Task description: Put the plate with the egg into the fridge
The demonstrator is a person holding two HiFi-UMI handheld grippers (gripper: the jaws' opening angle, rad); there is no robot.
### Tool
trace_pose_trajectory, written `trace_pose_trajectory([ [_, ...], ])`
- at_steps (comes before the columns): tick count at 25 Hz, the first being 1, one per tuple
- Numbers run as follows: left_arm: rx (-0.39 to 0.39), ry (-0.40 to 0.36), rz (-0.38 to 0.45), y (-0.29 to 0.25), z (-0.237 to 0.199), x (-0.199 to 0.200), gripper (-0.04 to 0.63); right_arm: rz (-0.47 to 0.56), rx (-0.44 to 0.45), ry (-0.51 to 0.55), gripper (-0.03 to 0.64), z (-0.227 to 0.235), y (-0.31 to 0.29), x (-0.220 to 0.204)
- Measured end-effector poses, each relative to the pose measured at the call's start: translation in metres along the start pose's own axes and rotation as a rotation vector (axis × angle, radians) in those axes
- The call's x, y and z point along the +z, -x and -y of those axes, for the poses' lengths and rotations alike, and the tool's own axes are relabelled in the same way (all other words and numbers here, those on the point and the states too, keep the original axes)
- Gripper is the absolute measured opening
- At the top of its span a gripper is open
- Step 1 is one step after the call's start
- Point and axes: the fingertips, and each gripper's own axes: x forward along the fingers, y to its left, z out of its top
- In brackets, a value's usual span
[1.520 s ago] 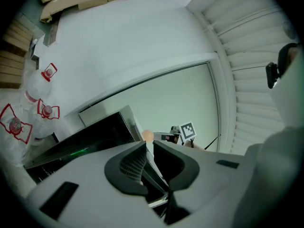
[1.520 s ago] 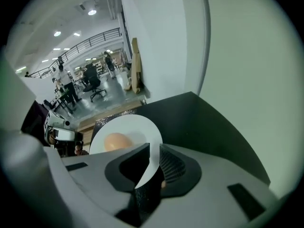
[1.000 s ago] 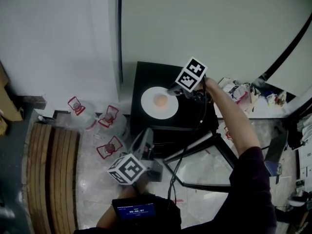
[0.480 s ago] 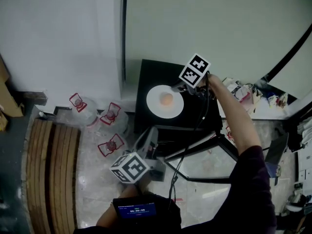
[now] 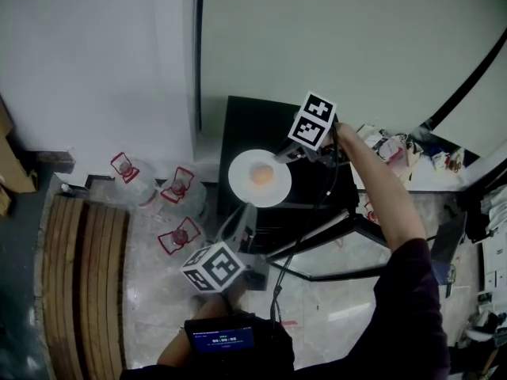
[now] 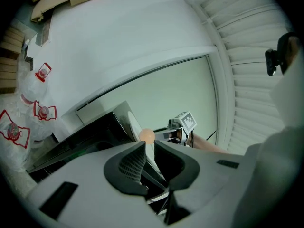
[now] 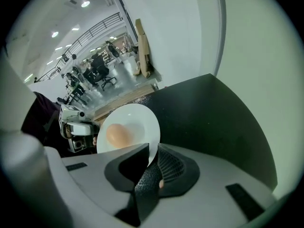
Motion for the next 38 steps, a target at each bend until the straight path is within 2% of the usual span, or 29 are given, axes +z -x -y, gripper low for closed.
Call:
trace_pose_trajectory([
  [6, 0.001, -0.008, 0.001, 0.008, 0.002, -0.001, 0.020, -0.035, -0.004, 0.029, 0.063, -0.013, -0.002, -0.006],
  [10, 0.022, -0.006, -0.016, 0.012, 0.002, -0.003, 0.114, -0.028, -0.012, 0.021, 0.063, -0.015, -0.001, -0.006],
  [13, 0.049, 0.012, -0.039, 0.014, -0.005, -0.011, 0.123, -0.027, -0.016, 0.018, 0.063, -0.020, -0.002, -0.008],
  [16, 0.055, 0.042, -0.055, 0.009, -0.012, -0.013, 0.121, -0.025, -0.013, 0.020, 0.063, -0.023, -0.002, -0.010],
  [22, 0.038, 0.043, -0.060, 0.006, -0.010, -0.016, 0.116, -0.023, 0.005, 0.025, 0.063, -0.035, -0.003, -0.018],
  [31, 0.024, 0.133, -0.059, 0.006, -0.006, -0.009, 0.046, 0.021, 0.011, 0.020, 0.061, -0.042, 0.007, -0.017],
  [34, 0.024, 0.132, -0.059, 0.008, -0.005, -0.007, 0.018, 0.054, 0.016, 0.011, 0.062, -0.049, 0.015, -0.019],
  [38, 0.008, 0.155, -0.082, 0.012, -0.002, -0.013, 0.018, 0.070, -0.013, -0.006, 0.061, -0.057, 0.018, -0.030],
])
